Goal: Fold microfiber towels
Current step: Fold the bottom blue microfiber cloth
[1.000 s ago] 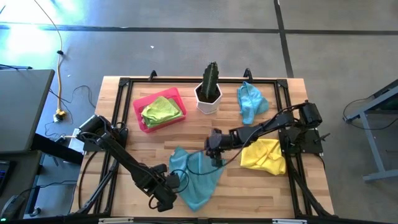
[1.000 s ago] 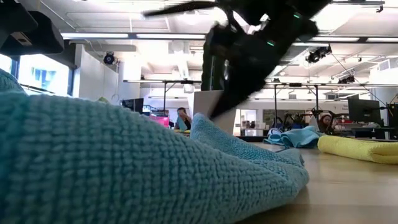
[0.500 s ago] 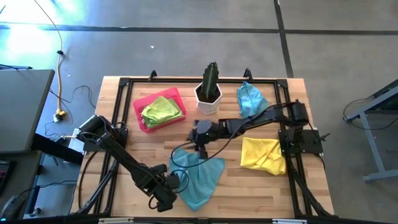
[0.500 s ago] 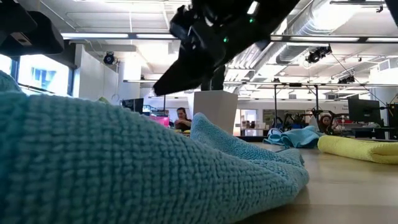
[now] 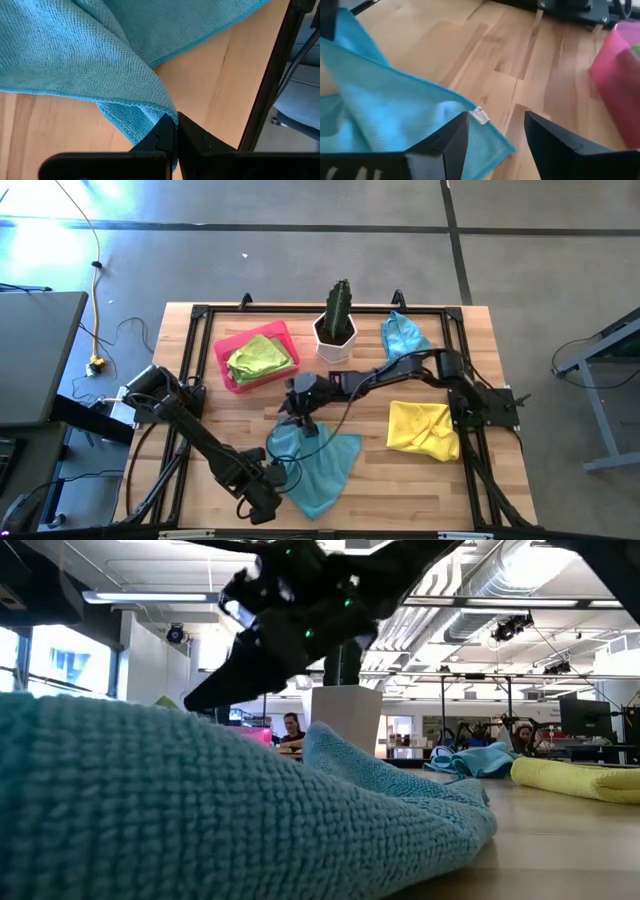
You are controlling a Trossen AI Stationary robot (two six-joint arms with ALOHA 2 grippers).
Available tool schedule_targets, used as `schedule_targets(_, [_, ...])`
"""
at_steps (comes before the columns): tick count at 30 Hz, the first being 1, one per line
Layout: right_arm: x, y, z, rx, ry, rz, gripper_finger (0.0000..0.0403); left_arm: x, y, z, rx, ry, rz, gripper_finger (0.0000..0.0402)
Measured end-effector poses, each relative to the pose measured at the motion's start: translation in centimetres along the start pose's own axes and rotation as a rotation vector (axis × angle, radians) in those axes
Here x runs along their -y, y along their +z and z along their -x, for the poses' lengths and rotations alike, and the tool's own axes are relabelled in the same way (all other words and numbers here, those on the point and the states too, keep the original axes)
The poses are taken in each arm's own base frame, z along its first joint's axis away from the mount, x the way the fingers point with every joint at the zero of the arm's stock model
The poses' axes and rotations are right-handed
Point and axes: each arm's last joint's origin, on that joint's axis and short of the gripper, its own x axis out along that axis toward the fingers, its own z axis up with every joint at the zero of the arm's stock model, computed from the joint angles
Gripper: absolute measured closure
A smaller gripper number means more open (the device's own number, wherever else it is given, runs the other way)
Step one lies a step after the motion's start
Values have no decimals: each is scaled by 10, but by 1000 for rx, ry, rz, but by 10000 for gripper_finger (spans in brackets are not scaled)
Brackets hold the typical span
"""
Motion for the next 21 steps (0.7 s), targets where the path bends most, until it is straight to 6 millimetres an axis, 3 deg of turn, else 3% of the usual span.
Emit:
schedule_targets(6, [18, -15, -20, -6, 58, -76, 217, 1, -2, 0, 10, 8, -9, 401])
schedule_targets(14, [21, -25, -41, -31, 94, -83, 217, 1, -2, 0, 13, 12, -41, 401])
schedule_targets(21, [20, -33, -46, -68, 105, -77, 217, 1, -1, 0, 14, 11, -39, 401])
